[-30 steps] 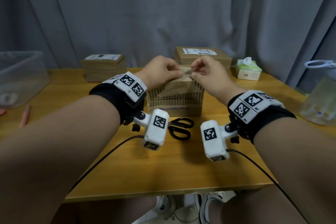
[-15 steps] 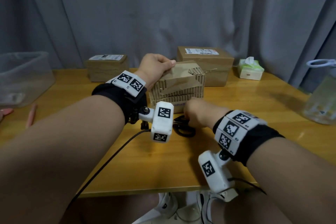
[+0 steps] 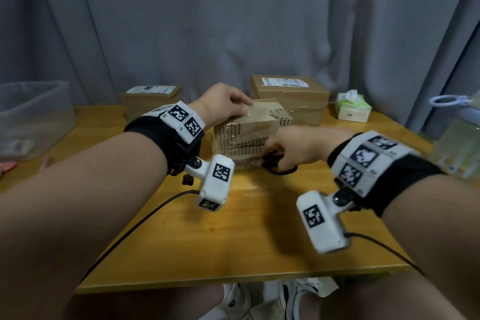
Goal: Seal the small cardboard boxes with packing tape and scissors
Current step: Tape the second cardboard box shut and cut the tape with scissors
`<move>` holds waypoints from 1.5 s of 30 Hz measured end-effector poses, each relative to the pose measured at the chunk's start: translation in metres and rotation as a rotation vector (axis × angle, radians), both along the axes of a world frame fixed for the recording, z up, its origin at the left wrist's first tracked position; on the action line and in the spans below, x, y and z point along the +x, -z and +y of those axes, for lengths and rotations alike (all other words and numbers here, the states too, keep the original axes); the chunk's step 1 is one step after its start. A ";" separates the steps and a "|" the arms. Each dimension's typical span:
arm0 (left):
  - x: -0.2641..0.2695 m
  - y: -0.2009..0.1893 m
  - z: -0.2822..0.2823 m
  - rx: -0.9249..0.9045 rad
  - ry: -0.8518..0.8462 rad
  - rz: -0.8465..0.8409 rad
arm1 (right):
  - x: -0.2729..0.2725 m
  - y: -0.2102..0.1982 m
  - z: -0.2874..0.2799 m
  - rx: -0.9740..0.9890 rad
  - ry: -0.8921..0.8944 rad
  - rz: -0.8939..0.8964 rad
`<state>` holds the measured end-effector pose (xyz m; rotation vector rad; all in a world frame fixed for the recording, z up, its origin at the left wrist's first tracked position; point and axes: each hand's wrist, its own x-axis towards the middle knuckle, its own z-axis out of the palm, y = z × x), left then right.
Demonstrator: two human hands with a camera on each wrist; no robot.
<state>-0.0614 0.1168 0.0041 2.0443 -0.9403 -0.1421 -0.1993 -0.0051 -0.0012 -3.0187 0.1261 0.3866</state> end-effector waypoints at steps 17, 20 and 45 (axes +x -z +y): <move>-0.001 -0.011 -0.008 0.108 -0.068 -0.201 | 0.004 -0.018 -0.002 -0.060 0.289 -0.179; -0.001 -0.007 -0.013 0.156 -0.171 -0.446 | 0.007 -0.017 0.006 -0.130 0.289 -0.199; -0.010 0.026 0.014 0.195 0.011 -0.541 | 0.009 0.014 -0.026 0.499 0.636 -0.535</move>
